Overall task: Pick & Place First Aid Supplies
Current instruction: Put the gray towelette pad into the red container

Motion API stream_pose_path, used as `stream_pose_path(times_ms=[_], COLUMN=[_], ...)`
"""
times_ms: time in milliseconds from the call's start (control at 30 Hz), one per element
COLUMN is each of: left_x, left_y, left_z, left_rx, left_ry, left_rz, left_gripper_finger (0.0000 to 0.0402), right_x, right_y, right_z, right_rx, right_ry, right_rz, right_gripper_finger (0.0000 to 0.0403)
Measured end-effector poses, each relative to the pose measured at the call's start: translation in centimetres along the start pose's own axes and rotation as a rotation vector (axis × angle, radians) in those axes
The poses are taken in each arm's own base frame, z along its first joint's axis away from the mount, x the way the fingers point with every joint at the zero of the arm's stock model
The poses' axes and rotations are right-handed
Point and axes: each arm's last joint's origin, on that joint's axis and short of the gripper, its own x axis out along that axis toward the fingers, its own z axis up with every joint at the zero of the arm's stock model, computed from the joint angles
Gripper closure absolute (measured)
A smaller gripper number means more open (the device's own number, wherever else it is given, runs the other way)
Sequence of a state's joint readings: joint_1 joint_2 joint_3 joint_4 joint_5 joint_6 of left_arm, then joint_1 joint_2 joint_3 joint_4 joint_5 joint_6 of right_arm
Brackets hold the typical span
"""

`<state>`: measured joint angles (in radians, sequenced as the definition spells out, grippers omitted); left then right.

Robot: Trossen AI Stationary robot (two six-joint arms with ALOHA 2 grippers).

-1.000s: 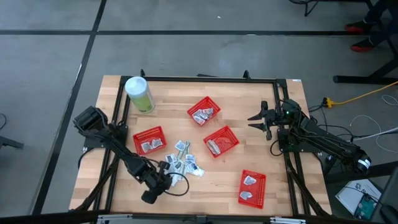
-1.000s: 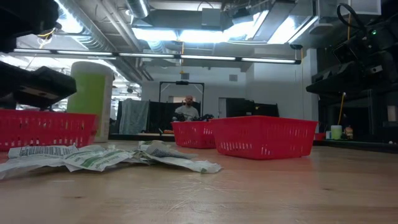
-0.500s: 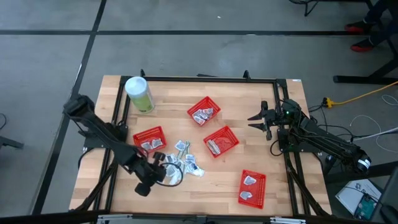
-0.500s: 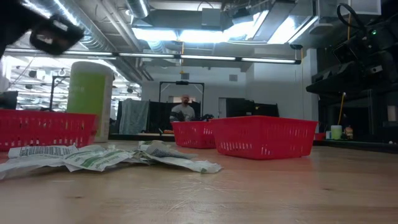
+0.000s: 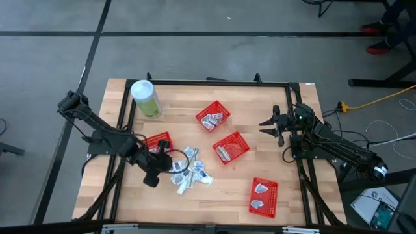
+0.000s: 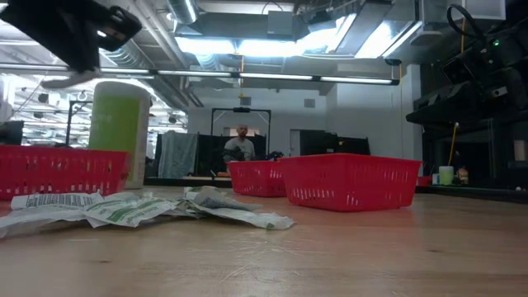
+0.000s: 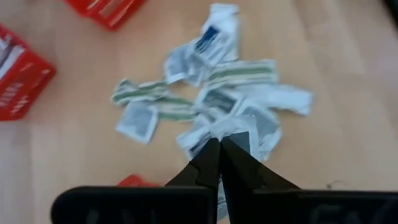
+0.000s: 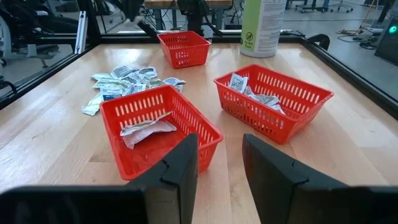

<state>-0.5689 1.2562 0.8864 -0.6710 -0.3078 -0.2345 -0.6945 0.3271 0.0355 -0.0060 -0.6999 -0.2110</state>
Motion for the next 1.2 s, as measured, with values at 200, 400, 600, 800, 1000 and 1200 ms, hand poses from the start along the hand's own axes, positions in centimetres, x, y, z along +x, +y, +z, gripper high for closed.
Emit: stream_pose_path(times_ms=[200, 400, 600, 800, 1000, 1200], left_x=[0.5, 0.8, 0.9, 0.8, 0.7, 0.7], left_y=[2.4, 4.7, 6.2, 6.8, 6.8, 6.8], left_z=[-0.5, -1.2, -1.9, -2.3, -2.5, -2.5], left_rx=[-0.016, -0.073, -0.129, -0.200, -0.253, -0.303], left_ry=[0.093, 0.203, 0.285, 0.329, 0.344, 0.339], left_rz=[0.083, 0.146, 0.187, 0.214, 0.227, 0.235], left_gripper_finger=[0.0398, 0.0398, 0.0398, 0.0398, 0.0397, 0.0389], right_x=[0.0, 0.0, 0.0, 0.0, 0.0, 0.0], right_y=[0.0, 0.0, 0.0, 0.0, 0.0, 0.0], right_z=[0.0, 0.0, 0.0, 0.0, 0.0, 0.0], right_rx=[0.000, 0.000, 0.000, 0.000, 0.000, 0.000], right_ry=[0.000, 0.000, 0.000, 0.000, 0.000, 0.000], right_rz=[0.000, 0.000, 0.000, 0.000, 0.000, 0.000], right_gripper_finger=[0.0276, 0.0276, 0.0276, 0.0276, 0.0276, 0.0276])
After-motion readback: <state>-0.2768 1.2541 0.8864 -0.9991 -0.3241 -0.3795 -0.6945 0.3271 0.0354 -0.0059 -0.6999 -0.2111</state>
